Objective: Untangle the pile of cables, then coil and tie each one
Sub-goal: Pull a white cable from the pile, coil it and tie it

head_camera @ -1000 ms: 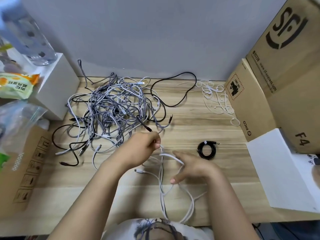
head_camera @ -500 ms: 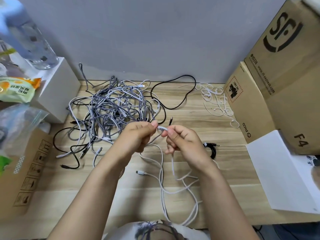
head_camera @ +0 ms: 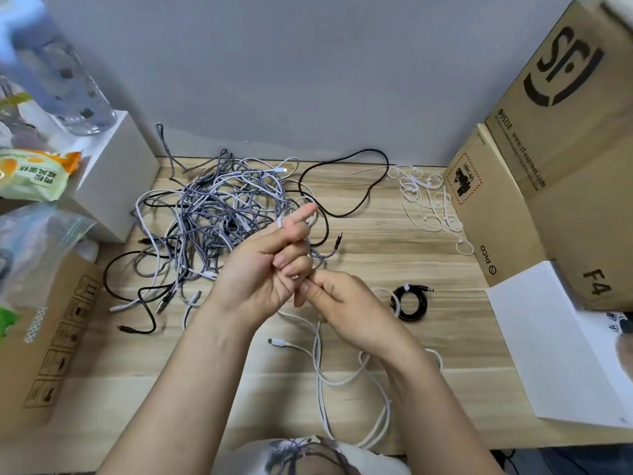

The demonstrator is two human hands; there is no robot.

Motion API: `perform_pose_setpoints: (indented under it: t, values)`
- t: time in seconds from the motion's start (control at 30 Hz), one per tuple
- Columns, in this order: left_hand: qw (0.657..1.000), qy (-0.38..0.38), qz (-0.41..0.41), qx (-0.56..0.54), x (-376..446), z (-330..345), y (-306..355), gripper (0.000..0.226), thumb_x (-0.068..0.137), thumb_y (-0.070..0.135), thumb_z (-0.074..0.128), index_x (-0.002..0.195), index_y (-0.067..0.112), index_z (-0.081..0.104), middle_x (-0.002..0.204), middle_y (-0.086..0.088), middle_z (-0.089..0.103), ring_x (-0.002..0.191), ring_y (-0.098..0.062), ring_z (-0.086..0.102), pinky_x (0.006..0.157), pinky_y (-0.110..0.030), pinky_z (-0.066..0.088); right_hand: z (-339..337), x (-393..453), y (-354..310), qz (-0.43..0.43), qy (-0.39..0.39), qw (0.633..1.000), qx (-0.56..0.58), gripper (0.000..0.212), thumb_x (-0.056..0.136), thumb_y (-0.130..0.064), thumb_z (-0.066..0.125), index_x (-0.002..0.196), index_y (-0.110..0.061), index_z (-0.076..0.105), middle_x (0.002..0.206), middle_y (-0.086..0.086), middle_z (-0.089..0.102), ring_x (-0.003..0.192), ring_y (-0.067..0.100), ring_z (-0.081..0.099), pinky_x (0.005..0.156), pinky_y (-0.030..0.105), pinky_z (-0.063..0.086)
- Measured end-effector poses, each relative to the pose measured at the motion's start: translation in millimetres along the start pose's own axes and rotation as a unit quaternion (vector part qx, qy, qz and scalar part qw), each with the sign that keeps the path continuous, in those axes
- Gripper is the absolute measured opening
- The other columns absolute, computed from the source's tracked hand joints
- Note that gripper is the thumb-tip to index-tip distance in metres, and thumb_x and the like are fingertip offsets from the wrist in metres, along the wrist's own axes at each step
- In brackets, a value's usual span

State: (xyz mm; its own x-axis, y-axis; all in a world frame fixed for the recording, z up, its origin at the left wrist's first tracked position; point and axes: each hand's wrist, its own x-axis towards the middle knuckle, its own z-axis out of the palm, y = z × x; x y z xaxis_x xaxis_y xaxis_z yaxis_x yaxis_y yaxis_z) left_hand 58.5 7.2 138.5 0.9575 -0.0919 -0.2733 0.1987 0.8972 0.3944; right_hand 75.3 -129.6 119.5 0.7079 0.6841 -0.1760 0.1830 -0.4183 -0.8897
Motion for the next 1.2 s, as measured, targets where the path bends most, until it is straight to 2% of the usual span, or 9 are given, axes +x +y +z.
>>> perform_pose_setpoints:
  t: [0.13, 0.2, 0.3, 0.5, 0.6, 0.73, 0.87, 1.03, 1.2]
  values:
    - [0.991, 0.035, 0.026, 0.128, -2.8, 5.6, -7.3, 0.043, 0.077, 0.006, 0.046, 0.118, -0.007, 0.047, 0.097, -0.015, 0.072, 0.046, -0.006, 0.055, 0.042, -0.015, 0.046, -12.4, -7.4, -13.4, 0.015, -0.012, 0.995, -0.099, 0.025, 0.096, -0.023, 0.05, 0.073, -0.027, 0.059, 0.044, -0.025, 0.048, 0.048, -0.002, 0.045, 0.05, 0.017, 0.03]
    - [0.986, 0.033, 0.018, 0.16, -3.8, 3.3, -7.2, 0.047, 0.077, 0.005, 0.047, 0.123, -0.008, 0.044, 0.101, -0.017, 0.071, 0.069, -0.018, 0.07, 0.06, -0.022, 0.058, -14.0, -11.1, -17.4, 0.011, -0.023, 0.992, -0.126, 0.021, 0.095, -0.026, 0.052, 0.077, -0.025, 0.063, 0.047, -0.032, 0.048, 0.052, -0.005, 0.047, 0.051, 0.017, 0.03]
    - [0.97, 0.019, -0.003, 0.241, -5.4, 0.3, -4.3, 0.048, 0.076, 0.007, 0.049, 0.122, -0.005, 0.045, 0.105, -0.017, 0.069, 0.087, -0.027, 0.071, 0.08, -0.032, 0.055, -15.8, -14.7, -15.6, -0.001, -0.013, 0.988, -0.157, 0.021, 0.091, -0.033, 0.056, 0.072, -0.026, 0.063, 0.05, -0.024, 0.05, 0.051, 0.002, 0.043, 0.053, 0.023, 0.031]
    - [0.912, -0.055, -0.116, 0.391, -14.4, -2.3, 2.6, 0.024, 0.079, 0.013, 0.057, 0.1, 0.005, 0.065, 0.087, -0.011, 0.072, 0.077, -0.019, 0.07, 0.066, -0.02, 0.055, -25.4, -16.6, -17.9, -0.064, 0.113, 0.99, -0.058, 0.014, 0.071, -0.044, 0.066, 0.081, -0.035, 0.067, 0.066, -0.009, 0.066, 0.061, 0.004, 0.058, 0.061, 0.031, 0.047]
    - [0.893, -0.086, -0.156, 0.413, -18.8, 1.7, 4.3, 0.02, 0.082, 0.019, 0.054, 0.092, 0.008, 0.068, 0.076, -0.015, 0.072, 0.06, -0.019, 0.069, 0.052, -0.02, 0.053, -26.1, -16.7, -21.1, -0.068, 0.203, 0.976, 0.035, 0.017, 0.063, -0.046, 0.072, 0.068, -0.03, 0.069, 0.067, 0.006, 0.069, 0.06, 0.024, 0.063, 0.059, 0.039, 0.053]
    - [0.918, -0.177, -0.172, 0.309, -19.6, -0.2, 6.3, 0.03, 0.093, 0.026, 0.049, 0.095, 0.008, 0.072, 0.039, 0.003, 0.043, 0.029, -0.003, 0.032, 0.036, -0.01, 0.033, -26.8, -15.1, -21.3, -0.091, 0.244, 0.953, 0.151, 0.02, 0.072, -0.015, 0.077, 0.06, -0.026, 0.064, 0.057, -0.002, 0.064, 0.05, 0.001, 0.052, 0.051, 0.014, 0.043]
    - [0.941, -0.265, -0.188, 0.095, -15.8, 2.1, 4.8, 0.03, 0.101, 0.02, 0.037, 0.104, 0.0, 0.059, 0.047, 0.006, 0.032, 0.038, -0.005, 0.024, 0.041, -0.016, 0.027, -23.7, -5.1, -18.3, -0.104, 0.224, 0.961, 0.123, 0.017, 0.086, -0.031, 0.058, 0.069, -0.03, 0.058, 0.055, -0.011, 0.055, 0.055, -0.002, 0.045, 0.056, 0.015, 0.034]
    - [0.966, -0.235, -0.107, 0.026, -13.7, 15.9, 8.8, 0.038, 0.102, 0.013, 0.033, 0.129, -0.01, 0.043, 0.052, 0.002, 0.034, 0.045, -0.007, 0.026, 0.048, -0.022, 0.026, -16.2, -0.7, -15.2, -0.06, 0.175, 0.979, 0.083, 0.03, 0.089, -0.037, 0.044, 0.061, -0.032, 0.051, 0.05, -0.013, 0.039, 0.052, 0.002, 0.034, 0.053, 0.024, 0.029]
    - [0.991, -0.126, -0.013, 0.044, -9.5, 21.7, 8.8, 0.051, 0.099, 0.017, 0.037, 0.14, -0.009, 0.023, 0.05, 0.0, 0.041, 0.043, -0.005, 0.029, 0.047, -0.019, 0.036, -8.4, -2.0, -11.7, -0.007, 0.105, 0.994, -0.017, 0.026, 0.09, -0.038, 0.041, 0.067, -0.039, 0.054, 0.054, -0.013, 0.051, 0.057, 0.007, 0.044, 0.058, 0.031, 0.037]
